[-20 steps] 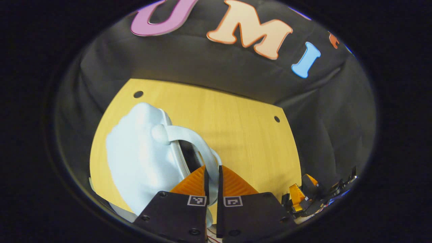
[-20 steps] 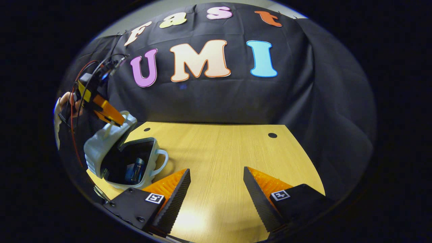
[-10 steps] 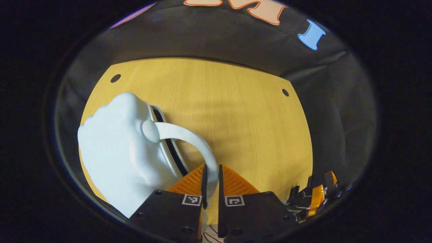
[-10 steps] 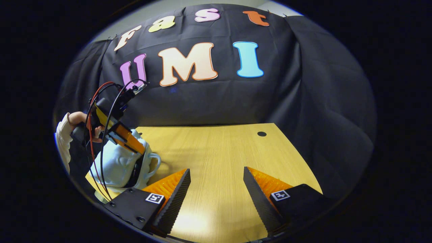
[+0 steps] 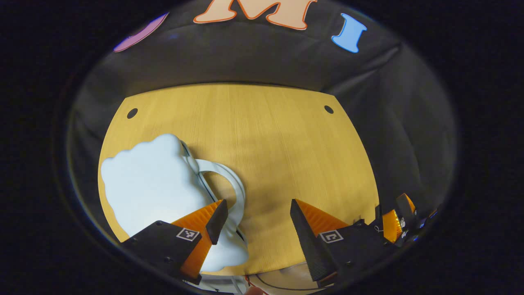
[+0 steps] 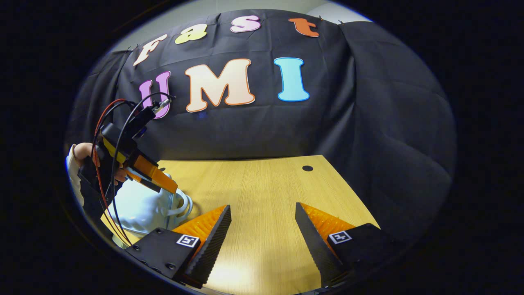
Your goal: First open the suitcase, pack the skin care products into it, and then close the suitcase.
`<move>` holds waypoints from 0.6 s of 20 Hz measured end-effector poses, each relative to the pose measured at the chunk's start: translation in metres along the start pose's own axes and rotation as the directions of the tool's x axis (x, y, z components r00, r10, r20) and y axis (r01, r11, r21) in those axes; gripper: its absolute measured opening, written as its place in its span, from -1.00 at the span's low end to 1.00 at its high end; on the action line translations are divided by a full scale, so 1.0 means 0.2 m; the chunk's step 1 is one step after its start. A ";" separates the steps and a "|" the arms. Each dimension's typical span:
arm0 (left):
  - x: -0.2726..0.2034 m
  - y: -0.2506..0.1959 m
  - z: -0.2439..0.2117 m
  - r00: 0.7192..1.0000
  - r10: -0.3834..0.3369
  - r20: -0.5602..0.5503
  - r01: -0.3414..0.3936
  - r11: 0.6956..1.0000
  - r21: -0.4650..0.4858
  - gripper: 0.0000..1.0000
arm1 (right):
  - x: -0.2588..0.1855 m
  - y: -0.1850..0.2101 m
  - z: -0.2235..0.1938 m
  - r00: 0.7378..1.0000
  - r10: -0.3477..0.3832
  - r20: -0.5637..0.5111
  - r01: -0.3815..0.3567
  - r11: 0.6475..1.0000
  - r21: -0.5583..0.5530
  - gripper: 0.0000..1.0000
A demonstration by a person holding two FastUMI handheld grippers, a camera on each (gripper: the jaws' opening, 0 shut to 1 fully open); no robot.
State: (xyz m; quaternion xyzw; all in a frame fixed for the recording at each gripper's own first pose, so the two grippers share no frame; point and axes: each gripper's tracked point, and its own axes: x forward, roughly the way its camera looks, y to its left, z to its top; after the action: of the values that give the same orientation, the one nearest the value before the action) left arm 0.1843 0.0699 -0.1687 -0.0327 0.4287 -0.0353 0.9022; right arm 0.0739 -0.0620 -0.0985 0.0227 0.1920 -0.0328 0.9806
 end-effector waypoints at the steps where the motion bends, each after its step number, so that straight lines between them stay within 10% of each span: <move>1: -0.02 -0.02 -0.01 1.000 0.001 0.015 -0.001 1.000 0.011 0.81 | -0.01 0.00 0.00 1.000 0.000 -0.001 0.000 1.000 0.007 0.97; 12: -0.19 -0.21 -0.19 0.996 -0.056 0.076 0.049 0.995 0.088 0.80 | -0.10 0.09 -0.03 1.000 0.004 0.009 -0.004 1.000 0.006 0.97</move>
State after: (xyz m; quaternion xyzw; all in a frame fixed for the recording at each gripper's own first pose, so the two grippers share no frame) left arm 0.1296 0.0297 -0.1601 -0.0066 0.3901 -0.0762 0.9176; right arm 0.0540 -0.0436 -0.0957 0.0259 0.1875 -0.0316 0.9814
